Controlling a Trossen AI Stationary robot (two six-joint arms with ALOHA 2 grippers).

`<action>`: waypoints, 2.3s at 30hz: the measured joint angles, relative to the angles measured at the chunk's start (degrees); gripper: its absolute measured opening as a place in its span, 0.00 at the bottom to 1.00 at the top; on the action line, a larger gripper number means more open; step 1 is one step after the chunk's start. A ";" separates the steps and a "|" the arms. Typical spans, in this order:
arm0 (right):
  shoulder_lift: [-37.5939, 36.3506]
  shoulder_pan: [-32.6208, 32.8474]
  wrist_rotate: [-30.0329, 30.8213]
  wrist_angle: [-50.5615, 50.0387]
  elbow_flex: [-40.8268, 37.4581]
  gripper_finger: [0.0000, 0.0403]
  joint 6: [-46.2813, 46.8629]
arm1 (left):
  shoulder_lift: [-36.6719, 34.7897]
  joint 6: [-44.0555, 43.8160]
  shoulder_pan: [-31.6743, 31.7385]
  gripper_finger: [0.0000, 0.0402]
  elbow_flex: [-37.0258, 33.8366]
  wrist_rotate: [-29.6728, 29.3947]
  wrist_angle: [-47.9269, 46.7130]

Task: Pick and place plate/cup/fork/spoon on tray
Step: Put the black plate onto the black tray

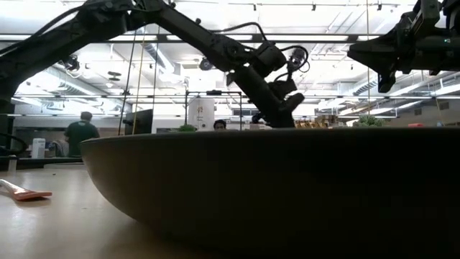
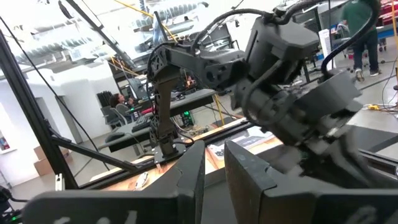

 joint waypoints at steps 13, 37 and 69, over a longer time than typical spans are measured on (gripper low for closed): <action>0.00 0.01 0.02 0.00 0.00 0.17 -0.02 | -8.19 8.88 -11.23 0.02 0.16 1.37 -18.99; 0.02 -0.01 0.20 0.00 0.00 0.17 -0.02 | -10.71 6.09 -30.33 0.01 -0.10 -6.21 -43.92; 0.35 0.00 0.20 0.87 0.00 0.17 0.00 | -28.40 -55.48 -37.45 0.46 -35.48 -10.64 -18.41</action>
